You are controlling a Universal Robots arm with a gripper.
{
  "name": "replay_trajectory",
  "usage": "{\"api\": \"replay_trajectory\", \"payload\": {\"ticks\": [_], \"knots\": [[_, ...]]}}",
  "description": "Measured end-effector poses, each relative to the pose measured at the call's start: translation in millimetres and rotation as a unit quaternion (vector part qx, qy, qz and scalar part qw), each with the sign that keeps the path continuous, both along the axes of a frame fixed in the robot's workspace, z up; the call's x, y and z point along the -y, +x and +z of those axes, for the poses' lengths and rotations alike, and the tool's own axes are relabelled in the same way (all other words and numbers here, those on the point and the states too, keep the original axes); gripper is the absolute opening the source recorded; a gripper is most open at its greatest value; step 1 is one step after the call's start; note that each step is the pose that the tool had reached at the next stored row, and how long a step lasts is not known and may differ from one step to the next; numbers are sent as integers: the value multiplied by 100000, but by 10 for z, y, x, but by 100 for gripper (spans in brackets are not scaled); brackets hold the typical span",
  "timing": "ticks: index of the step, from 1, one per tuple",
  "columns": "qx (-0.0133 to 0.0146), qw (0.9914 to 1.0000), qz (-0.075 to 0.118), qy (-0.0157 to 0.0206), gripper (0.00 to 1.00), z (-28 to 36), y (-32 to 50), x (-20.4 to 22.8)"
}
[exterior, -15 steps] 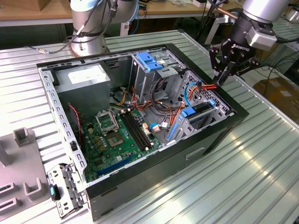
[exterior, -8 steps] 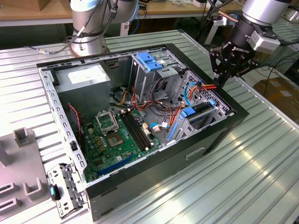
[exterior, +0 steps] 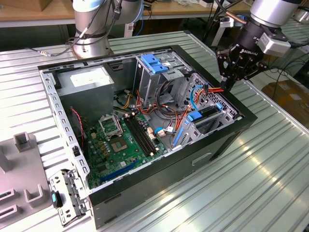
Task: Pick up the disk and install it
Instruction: 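Insert the first disk wire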
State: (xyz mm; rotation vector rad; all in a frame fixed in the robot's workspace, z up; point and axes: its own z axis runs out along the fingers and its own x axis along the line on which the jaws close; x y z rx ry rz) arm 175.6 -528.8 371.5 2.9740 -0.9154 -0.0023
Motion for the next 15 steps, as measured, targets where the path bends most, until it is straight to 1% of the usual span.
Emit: {"api": "replay_trajectory", "payload": {"ticks": [9, 12, 15], "knots": [[0, 100000, 236, -2, 25, -1, 0, 0], [0, 99987, 1597, -5, 25, -2, 0, 0], [20, 99953, 3057, 1, 25, -4, -1, 0]]}}
